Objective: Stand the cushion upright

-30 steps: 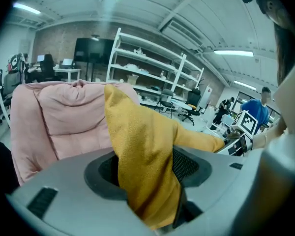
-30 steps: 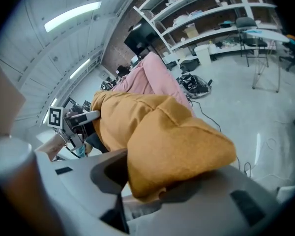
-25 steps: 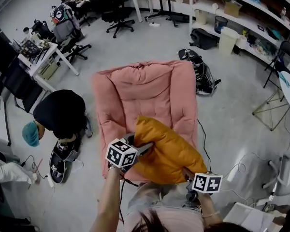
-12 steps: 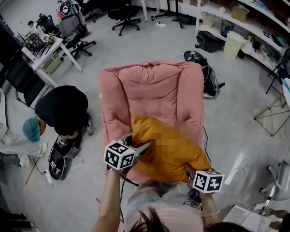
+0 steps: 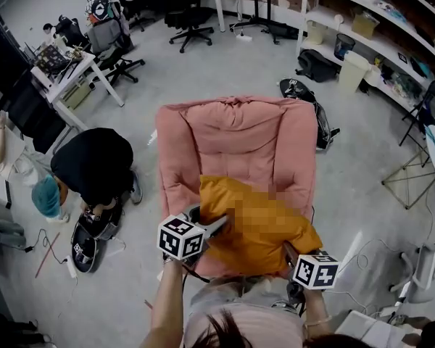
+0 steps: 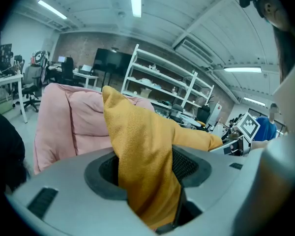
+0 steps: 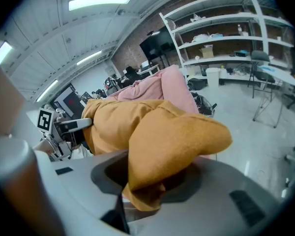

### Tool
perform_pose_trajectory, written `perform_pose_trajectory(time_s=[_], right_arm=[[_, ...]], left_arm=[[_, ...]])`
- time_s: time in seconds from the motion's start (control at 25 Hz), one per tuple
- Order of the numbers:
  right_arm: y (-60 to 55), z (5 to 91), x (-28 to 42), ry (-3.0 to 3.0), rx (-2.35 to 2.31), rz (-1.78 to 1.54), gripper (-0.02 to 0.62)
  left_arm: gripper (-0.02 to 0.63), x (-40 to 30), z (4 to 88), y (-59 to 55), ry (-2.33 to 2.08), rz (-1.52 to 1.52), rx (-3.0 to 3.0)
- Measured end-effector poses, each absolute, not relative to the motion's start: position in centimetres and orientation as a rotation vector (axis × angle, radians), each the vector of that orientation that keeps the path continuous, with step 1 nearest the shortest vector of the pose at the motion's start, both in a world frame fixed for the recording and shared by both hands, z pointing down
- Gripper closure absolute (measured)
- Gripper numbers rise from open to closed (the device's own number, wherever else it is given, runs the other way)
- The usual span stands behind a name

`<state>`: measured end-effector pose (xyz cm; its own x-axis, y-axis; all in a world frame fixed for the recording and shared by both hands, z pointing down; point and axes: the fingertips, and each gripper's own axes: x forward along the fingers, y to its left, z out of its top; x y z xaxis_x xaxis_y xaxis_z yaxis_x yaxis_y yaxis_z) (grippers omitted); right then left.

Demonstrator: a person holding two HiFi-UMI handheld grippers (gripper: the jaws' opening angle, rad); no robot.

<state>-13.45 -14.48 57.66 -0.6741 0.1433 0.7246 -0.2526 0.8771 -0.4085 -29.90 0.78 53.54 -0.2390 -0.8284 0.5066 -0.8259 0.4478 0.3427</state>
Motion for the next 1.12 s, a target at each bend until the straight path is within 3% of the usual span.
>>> perform_pose_trajectory(time_s=[1.12], right_arm=[[-15.1,53.5,-23.3,-2.338,0.235,0.345,0.43]], left_arm=[[0.365,-37.8,53.0,3.1,-2.041,-0.153,1.265]])
